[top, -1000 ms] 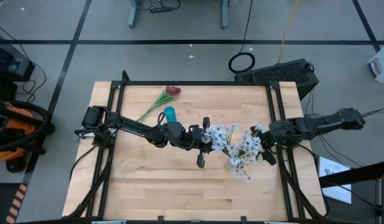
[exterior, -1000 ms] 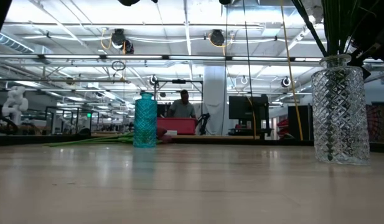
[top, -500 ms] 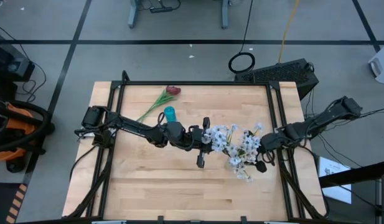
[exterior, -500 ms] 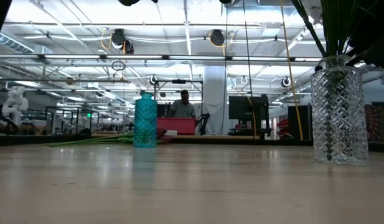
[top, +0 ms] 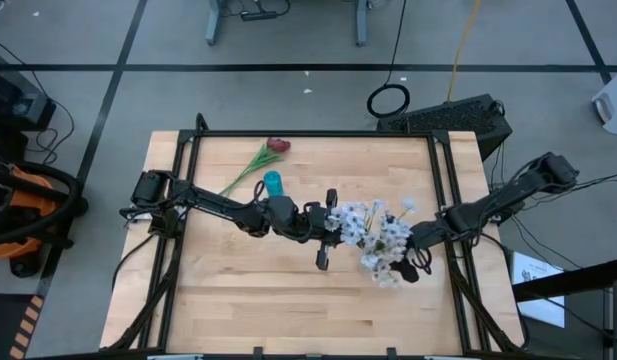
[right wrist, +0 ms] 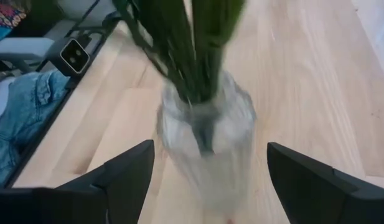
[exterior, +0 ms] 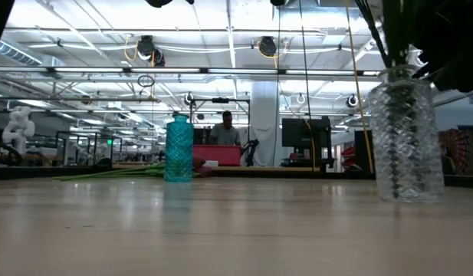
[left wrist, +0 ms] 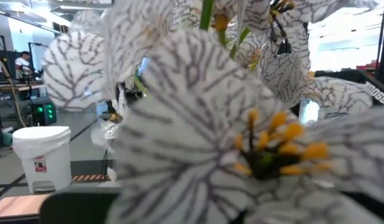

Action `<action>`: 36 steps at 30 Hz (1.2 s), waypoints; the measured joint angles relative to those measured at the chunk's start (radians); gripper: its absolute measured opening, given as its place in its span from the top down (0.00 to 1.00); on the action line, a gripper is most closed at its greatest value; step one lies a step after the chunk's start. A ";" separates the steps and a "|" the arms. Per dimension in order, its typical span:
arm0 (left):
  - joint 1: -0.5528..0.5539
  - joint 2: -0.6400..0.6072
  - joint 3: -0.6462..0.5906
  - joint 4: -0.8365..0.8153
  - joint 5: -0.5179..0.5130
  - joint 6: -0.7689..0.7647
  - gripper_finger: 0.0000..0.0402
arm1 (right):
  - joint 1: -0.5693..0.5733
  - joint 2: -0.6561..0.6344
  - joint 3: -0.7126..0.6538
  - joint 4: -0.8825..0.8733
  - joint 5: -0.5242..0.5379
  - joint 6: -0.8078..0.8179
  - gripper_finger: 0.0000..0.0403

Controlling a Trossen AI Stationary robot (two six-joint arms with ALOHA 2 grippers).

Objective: Sort flowers into vase by color
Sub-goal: Put the white flowers into the transparent vase

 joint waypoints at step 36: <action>0.000 0.000 0.000 -0.035 0.000 0.058 0.95 | 0.076 0.135 -0.002 0.199 0.224 -0.005 0.01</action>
